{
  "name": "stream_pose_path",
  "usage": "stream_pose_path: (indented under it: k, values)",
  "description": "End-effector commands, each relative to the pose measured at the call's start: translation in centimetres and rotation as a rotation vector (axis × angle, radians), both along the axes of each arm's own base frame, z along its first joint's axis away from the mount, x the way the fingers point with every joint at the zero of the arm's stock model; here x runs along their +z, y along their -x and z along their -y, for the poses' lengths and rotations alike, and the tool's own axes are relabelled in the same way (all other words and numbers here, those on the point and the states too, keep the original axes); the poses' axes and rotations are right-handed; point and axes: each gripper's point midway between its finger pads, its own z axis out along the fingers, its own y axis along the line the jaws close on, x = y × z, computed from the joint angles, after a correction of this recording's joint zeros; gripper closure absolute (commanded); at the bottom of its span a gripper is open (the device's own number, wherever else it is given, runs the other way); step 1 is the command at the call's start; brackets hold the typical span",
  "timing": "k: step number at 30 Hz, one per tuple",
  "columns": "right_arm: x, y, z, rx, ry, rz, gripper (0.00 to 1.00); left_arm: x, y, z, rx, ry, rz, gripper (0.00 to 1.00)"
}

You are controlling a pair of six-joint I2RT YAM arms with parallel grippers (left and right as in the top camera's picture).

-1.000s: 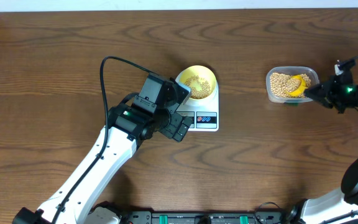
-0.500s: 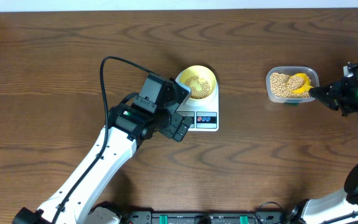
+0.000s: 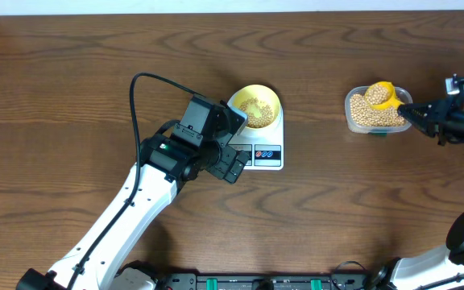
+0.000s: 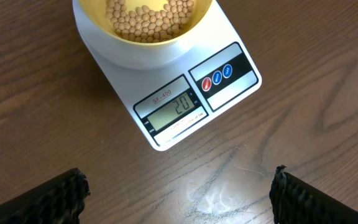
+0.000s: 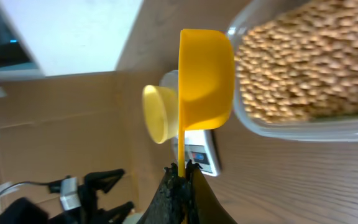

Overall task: Scoop item into bowl and weigh 50g on scale
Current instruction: 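Dip the scoop into the soybeans and lift it with the right gripper, then carry the filled scoop with the right gripper over the yellow bowl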

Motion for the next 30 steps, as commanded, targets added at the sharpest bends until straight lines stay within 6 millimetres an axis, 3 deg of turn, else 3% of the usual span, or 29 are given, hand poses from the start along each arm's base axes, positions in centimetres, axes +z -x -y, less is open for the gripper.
stream_pose_path:
  k: [1, 4, 9, 23, 30]
  values:
    - [2.0, -0.3, -0.8, 0.013, -0.128, 0.077, 0.99, -0.6, 0.2, -0.3, 0.01, -0.013, -0.011, 0.04]
    - [2.8, -0.4, -1.5, 0.032, -0.169, 0.1, 0.99, -0.6, 0.2, -0.3, 0.009, -0.013, -0.011, 0.04]
    - [3.5, -0.6, -4.8, 0.11, -0.221, 0.1, 0.99, -0.6, 0.2, -0.3, 0.01, -0.013, -0.011, 0.04]
    - [3.8, -0.6, -16.6, 0.374, -0.264, -0.001, 0.99, -0.6, 0.2, -0.3, 0.01, -0.013, -0.011, 0.04]
    - [2.6, -2.3, -19.0, 0.353, -0.167, -0.033, 0.99, -0.6, 0.2, -0.3, 0.01, -0.013, -0.011, 0.04]
